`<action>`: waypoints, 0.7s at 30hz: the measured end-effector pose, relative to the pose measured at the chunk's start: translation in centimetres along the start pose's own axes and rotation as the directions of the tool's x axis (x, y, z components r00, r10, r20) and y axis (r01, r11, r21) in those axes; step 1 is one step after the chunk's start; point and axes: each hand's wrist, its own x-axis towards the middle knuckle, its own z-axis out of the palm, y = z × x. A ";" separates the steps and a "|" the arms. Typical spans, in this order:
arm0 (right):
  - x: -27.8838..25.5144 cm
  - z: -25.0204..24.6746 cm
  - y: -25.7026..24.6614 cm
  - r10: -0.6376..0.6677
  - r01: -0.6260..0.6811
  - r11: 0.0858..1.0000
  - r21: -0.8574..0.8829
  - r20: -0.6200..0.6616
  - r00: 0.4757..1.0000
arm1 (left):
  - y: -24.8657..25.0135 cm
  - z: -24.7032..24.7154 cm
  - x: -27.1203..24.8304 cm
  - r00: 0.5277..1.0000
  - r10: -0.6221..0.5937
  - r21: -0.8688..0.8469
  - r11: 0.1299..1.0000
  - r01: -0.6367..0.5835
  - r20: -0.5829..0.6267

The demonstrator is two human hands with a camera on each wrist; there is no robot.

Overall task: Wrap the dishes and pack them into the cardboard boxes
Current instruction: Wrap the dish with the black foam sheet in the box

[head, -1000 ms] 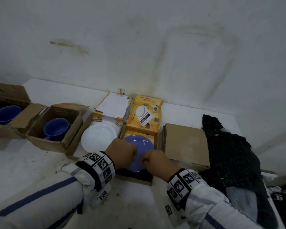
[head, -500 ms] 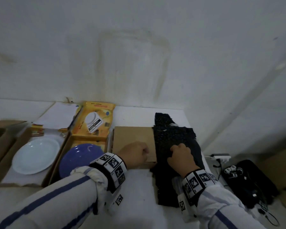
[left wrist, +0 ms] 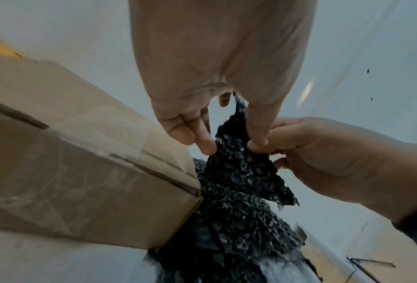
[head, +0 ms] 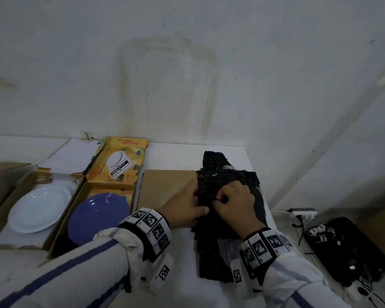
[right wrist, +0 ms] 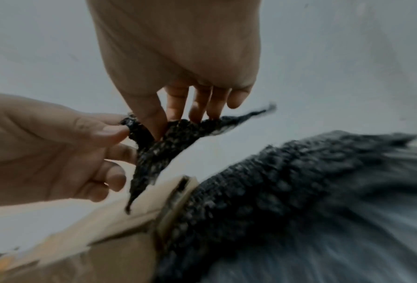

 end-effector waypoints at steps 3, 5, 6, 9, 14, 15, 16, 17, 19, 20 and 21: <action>0.3 -1.2 -2.0 -0.100 0.081 0.975 0.206 0.083 0.992 | 0.1 -0.7 -0.2 0.994 0.095 -0.108 0.989 -0.100 -0.050; 0.6 -1.3 -3.2 -0.129 0.060 0.902 0.428 0.133 0.983 | -0.1 -1.3 -0.5 0.990 0.041 -0.151 0.987 -0.062 -0.136; 0.7 -1.2 -3.7 -0.133 0.045 0.864 0.502 0.142 0.981 | -0.2 -1.6 -0.8 0.982 0.015 -0.193 0.980 -0.052 -0.187; 0.9 -0.4 -6.0 -0.146 -0.002 0.744 0.669 0.166 0.975 | -0.4 -3.4 -2.1 0.961 -0.017 -0.344 0.936 -0.082 -0.277; 1.2 0.8 -11.0 -0.218 -0.053 0.610 0.790 0.232 0.948 | -2.1 -7.9 -4.8 0.935 -0.096 -0.358 0.933 -0.035 -0.343; 1.2 1.1 -12.0 -0.243 -0.083 0.568 0.819 0.263 0.934 | -2.5 -8.9 -5.3 0.917 -0.130 -0.387 0.921 -0.029 -0.377; 1.3 1.4 -13.0 -0.279 -0.101 0.539 0.836 0.290 0.915 | -3.0 -10.0 -5.8 0.895 -0.168 -0.404 0.915 -0.014 -0.412; 1.6 1.8 -13.9 -0.324 -0.091 0.545 0.833 0.309 0.894 | -3.4 -11.0 -6.3 0.876 -0.202 -0.415 0.910 0.002 -0.438; 2.1 2.9 -15.6 -0.418 -0.018 0.609 0.793 0.340 0.842 | -4.4 -12.9 -7.2 0.846 -0.253 -0.445 0.895 0.021 -0.469; 2.4 3.6 -16.5 -0.463 0.037 0.643 0.765 0.350 0.814 | -4.9 -13.6 -7.5 0.834 -0.283 -0.475 0.879 0.029 -0.473; 2.6 4.4 -17.5 -0.489 0.106 0.690 0.716 0.353 0.798 | -5.3 -14.3 -7.8 0.820 -0.312 -0.500 0.865 0.038 -0.479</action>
